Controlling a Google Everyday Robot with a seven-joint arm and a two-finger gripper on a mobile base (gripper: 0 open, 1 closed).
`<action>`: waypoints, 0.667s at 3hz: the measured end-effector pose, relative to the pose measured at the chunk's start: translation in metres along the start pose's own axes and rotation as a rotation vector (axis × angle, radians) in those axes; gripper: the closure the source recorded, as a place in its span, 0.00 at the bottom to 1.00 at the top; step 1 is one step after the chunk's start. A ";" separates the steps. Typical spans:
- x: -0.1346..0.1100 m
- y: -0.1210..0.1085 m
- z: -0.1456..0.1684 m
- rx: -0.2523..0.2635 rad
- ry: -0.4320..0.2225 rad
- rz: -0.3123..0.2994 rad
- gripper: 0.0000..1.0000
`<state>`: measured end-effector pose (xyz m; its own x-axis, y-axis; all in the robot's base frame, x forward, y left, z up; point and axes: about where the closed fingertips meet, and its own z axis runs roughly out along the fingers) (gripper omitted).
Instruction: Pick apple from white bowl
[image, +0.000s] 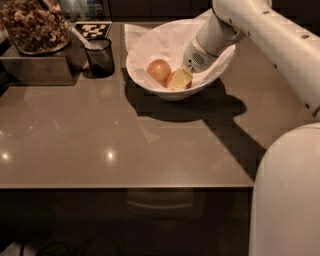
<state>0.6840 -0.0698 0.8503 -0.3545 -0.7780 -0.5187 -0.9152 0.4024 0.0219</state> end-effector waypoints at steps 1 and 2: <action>0.000 0.000 0.000 0.000 0.000 0.000 0.63; 0.001 0.000 0.000 -0.002 0.002 0.000 0.87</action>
Offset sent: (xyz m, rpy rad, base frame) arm -0.0043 -0.0100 -0.0011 -0.0085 0.0104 0.0005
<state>0.6835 -0.0704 0.8495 -0.3550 -0.7787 -0.5173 -0.9155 0.4016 0.0237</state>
